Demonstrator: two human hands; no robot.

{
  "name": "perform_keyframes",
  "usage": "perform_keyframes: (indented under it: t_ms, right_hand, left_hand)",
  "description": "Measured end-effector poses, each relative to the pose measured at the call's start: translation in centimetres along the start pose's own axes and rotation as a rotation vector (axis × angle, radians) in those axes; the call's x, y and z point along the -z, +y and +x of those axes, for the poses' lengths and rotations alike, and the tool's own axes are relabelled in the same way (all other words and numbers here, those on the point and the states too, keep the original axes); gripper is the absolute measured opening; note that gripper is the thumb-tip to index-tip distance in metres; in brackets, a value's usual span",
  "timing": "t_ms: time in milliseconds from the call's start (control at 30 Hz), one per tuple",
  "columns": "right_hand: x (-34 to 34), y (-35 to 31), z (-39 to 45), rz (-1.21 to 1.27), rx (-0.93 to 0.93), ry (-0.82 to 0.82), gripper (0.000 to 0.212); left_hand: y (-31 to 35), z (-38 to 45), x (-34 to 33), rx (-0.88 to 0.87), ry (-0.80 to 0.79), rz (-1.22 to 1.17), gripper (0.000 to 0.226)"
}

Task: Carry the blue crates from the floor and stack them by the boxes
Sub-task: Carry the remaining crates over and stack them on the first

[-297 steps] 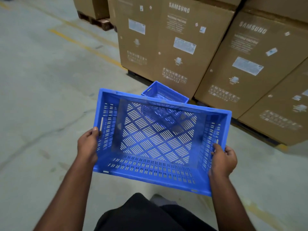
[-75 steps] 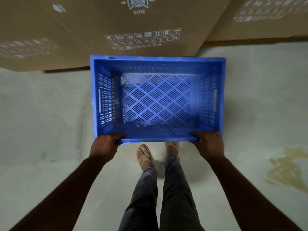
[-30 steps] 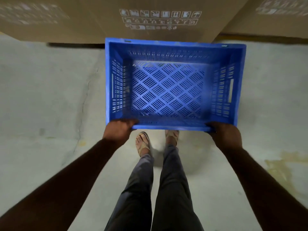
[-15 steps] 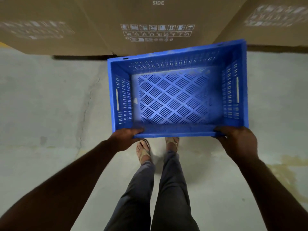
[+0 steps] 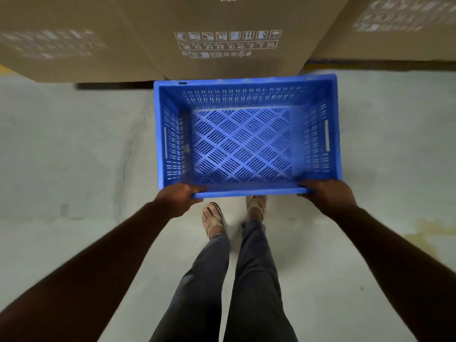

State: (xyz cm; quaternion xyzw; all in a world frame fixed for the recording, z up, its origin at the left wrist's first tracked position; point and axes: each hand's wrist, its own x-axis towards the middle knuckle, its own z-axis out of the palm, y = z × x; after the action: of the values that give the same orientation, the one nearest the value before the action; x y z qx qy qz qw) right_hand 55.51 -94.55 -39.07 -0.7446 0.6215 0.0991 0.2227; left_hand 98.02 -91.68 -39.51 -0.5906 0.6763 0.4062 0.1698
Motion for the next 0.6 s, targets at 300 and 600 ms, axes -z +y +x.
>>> perform_keyframes:
  t_ms: [300,600]
  right_hand:
    - [-3.1,2.6,4.0,0.155,-0.045,-0.140,0.046]
    - [-1.4,3.0,-0.8,-0.049,0.189,0.182,0.031]
  left_hand:
    - [1.1,2.9,-2.0,0.041,0.112,0.069,0.045]
    - [0.2,-1.2,-2.9,-0.064,0.168,-0.004,0.043]
